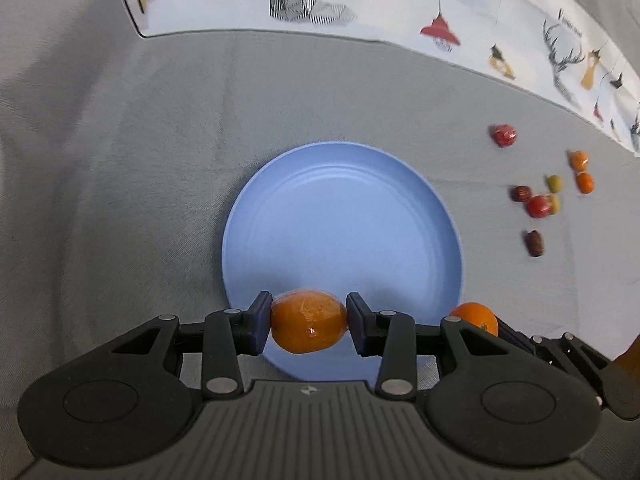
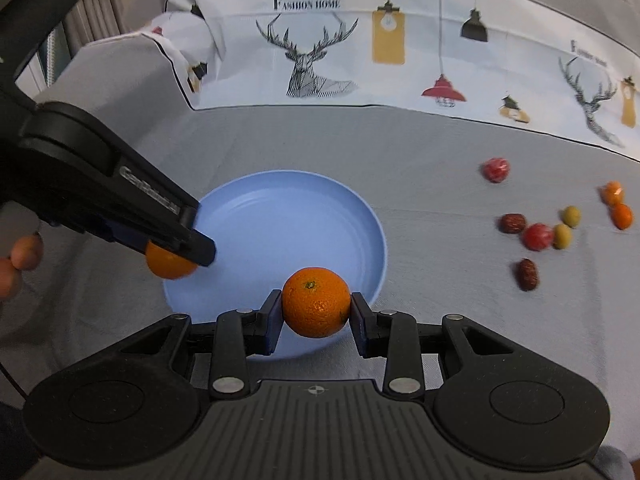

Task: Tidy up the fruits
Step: 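Carry both mandarins over the blue plate and open both grippers to drop them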

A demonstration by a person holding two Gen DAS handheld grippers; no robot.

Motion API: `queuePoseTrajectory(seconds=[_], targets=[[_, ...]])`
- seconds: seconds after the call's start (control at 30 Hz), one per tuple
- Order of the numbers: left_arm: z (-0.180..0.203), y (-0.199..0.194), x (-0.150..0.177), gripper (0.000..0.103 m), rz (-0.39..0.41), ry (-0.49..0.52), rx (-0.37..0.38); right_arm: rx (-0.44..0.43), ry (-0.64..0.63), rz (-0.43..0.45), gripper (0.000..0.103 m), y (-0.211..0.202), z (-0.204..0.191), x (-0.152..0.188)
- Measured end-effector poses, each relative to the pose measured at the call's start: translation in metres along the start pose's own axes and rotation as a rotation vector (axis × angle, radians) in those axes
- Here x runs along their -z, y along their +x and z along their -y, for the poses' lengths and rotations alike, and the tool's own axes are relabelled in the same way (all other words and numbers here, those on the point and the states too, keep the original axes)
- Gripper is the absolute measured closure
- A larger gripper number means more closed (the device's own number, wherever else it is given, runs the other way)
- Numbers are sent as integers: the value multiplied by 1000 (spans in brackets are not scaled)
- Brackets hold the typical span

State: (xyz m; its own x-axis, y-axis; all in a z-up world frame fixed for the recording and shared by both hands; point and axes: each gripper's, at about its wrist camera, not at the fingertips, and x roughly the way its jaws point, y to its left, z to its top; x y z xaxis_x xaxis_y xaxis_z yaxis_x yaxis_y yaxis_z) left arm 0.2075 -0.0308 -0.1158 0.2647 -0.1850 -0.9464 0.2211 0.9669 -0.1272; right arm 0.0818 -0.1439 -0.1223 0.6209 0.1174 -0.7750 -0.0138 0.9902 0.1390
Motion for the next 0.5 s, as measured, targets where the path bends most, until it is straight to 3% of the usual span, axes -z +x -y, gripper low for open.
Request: queuePoseTrajectory(seconds=[0.1, 0.17, 0.23, 0.27, 0.3, 0.37, 0.5], targets=[[-1, 16, -6, 58, -4, 18, -19, 2, -15, -11, 67, 18, 0, -3], [-2, 22, -9, 51, 16, 25, -29, 2, -23, -21, 66, 28, 1, -5], [-2, 21, -11, 9, 38, 22, -45, -14, -17, -40, 64, 35, 5, -9], [-2, 18, -12, 2, 55, 15, -65, -18, 0, -46, 53, 36, 8, -11], [-1, 12, -11, 1, 74, 13, -81, -17, 23, -46, 38, 35, 11, -13], [0, 1, -10, 0, 77, 30, -89, -5, 58, -23, 23, 25, 17, -14], [-5, -29, 9, 0, 57, 9, -94, -28, 88, -6, 10, -11, 23, -2]])
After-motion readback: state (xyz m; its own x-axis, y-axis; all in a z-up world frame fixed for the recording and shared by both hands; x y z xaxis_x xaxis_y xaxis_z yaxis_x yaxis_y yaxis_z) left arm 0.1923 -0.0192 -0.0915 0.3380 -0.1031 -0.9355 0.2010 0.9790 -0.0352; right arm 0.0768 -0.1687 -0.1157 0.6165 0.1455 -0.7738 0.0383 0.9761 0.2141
